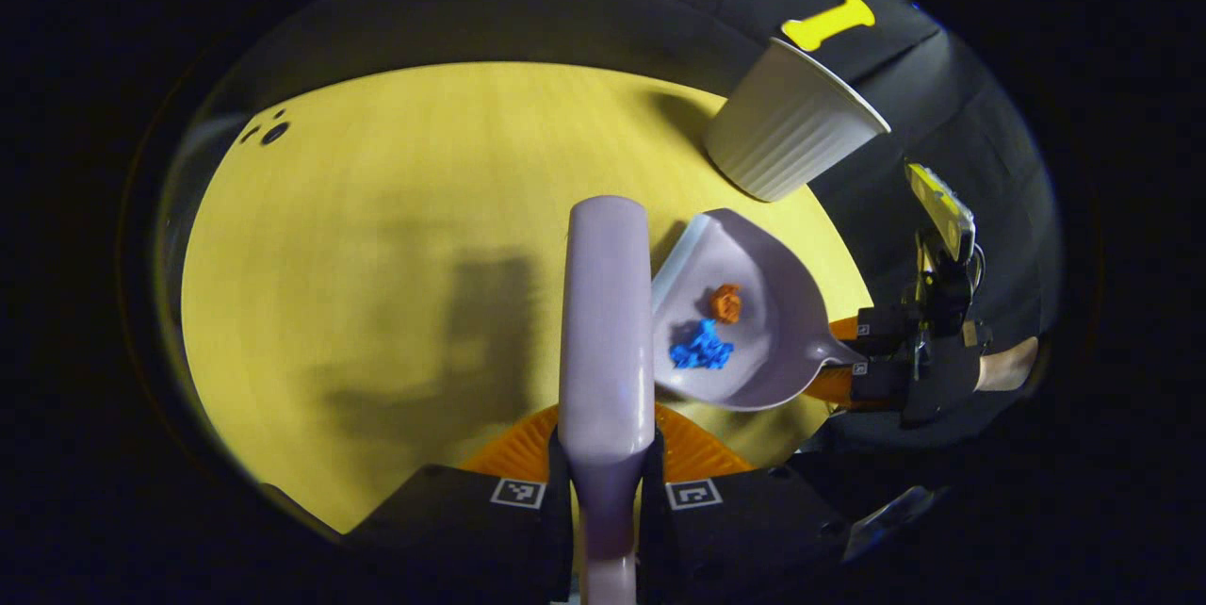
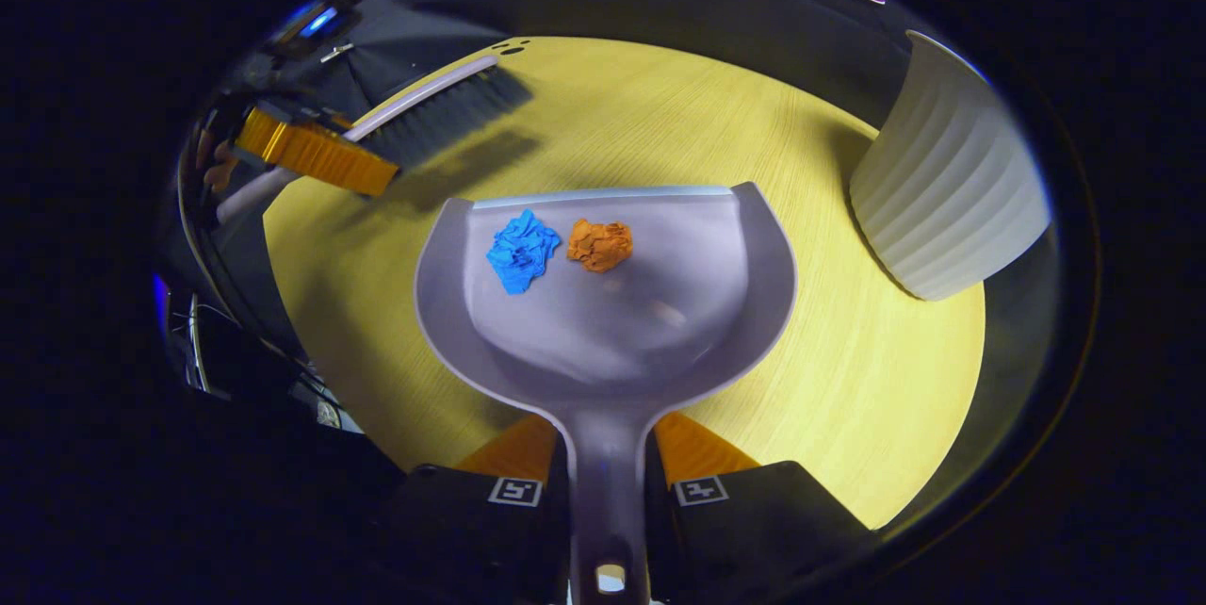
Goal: Pick up the small broom and dustpan from the desktop, sweep the trash into the dustpan with the broom, and then empty the trash into the garbage bin.
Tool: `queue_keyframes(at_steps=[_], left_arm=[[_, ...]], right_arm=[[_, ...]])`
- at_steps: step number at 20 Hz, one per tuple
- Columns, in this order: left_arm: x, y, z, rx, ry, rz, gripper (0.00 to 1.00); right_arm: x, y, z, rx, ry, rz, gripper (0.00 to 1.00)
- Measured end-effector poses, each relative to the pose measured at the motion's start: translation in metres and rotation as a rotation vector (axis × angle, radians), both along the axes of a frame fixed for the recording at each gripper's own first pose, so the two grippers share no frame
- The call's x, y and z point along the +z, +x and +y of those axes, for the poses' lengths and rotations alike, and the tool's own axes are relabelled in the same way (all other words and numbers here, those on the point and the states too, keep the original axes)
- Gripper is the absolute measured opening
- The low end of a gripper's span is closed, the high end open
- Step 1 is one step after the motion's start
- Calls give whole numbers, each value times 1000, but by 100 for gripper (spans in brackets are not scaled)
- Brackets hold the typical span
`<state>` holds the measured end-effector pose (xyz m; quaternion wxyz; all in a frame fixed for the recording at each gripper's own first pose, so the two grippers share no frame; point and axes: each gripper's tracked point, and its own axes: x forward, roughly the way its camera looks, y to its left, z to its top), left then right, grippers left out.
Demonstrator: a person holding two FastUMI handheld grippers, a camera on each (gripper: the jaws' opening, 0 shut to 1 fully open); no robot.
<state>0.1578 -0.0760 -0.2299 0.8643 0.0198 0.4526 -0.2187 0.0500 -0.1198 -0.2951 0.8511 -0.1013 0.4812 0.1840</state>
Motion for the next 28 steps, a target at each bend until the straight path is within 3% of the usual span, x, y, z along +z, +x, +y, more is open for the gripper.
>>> queue_keyframes(at_steps=[1,2,7,8,11,13,17,18,19,24,25,28], left_arm=[[-11,-4,15,19,9,-10,31],[-24,-13,21,32,14,-13,33],[-51,-74,36,87,-29,4,33],[-59,-82,34,91,-43,6,33],[-79,-100,29,86,-64,21,33],[-82,-111,27,71,-76,20,33],[-82,-117,31,64,-77,6,33],[-81,-118,33,79,-81,6,33],[-80,-119,36,90,-86,2,33],[-69,-127,50,165,-171,2,31],[-67,-128,53,185,-185,1,33],[-63,-129,63,234,-217,-7,33]], right_arm=[[0,2,0,2,-10,-2,40],[2,3,-1,1,-23,-7,36],[10,-3,4,-41,-37,-18,36],[15,-2,5,-53,-35,-25,40],[30,-7,3,-125,23,-27,32],[40,-9,-1,-170,63,-31,36],[54,-4,-11,-204,48,-81,36],[58,1,-15,-215,50,-95,40],[64,5,-16,-239,56,-108,36],[81,22,-23,-363,87,-116,40],[82,27,-28,-378,82,-127,36],[81,56,-43,-430,70,-160,36]])
